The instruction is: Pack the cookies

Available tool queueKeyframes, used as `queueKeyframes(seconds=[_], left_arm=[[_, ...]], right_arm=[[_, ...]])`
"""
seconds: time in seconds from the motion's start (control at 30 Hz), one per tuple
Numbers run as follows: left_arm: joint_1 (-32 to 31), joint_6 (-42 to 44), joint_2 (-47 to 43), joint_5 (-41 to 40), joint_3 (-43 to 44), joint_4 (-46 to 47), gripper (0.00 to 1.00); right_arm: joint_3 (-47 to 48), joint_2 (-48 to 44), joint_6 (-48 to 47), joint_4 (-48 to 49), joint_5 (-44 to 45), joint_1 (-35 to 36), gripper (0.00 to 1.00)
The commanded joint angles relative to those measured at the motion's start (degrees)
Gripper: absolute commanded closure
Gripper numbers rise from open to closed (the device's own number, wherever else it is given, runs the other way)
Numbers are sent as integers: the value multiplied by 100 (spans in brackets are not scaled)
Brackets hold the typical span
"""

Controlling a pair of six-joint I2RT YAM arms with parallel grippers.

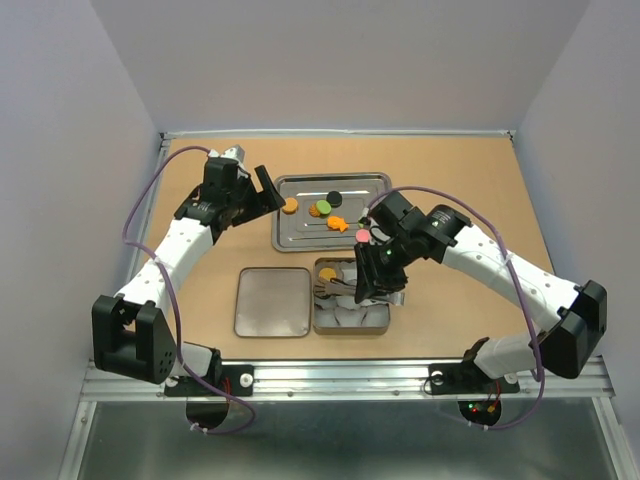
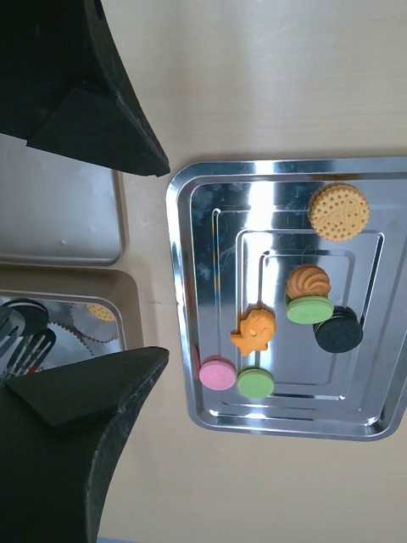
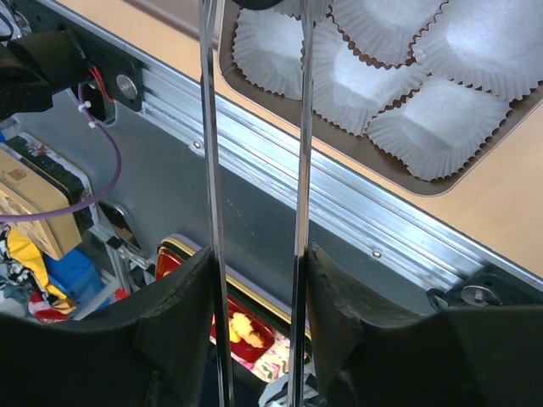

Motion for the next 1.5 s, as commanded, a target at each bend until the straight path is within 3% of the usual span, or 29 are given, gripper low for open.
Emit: queueKeyframes(seconds=[0.0, 0.43, 0.7, 0.93, 1.2, 1.47], left_arm=[[-26, 117, -31, -118, 339, -18, 7], [-26, 231, 5, -180, 524, -89, 7], [-26, 320, 5, -478, 998, -300, 7], [-26, 249, -320, -953, 893, -343, 7], [-26, 267, -795, -734, 437, -397, 7], [-26, 337, -1129, -874, 295, -423, 7]], right_arm=[[-91, 12, -18, 394, -152, 16, 50], [577, 21, -71, -71, 383, 16, 48], [2524, 608, -203, -1099, 1577, 7, 48], [3686, 1635, -290, -1266, 2238, -141, 48], [4838, 2982, -624, -1240, 1923, -1160, 49], [5367, 3800, -721, -1135, 1527, -1311, 50]])
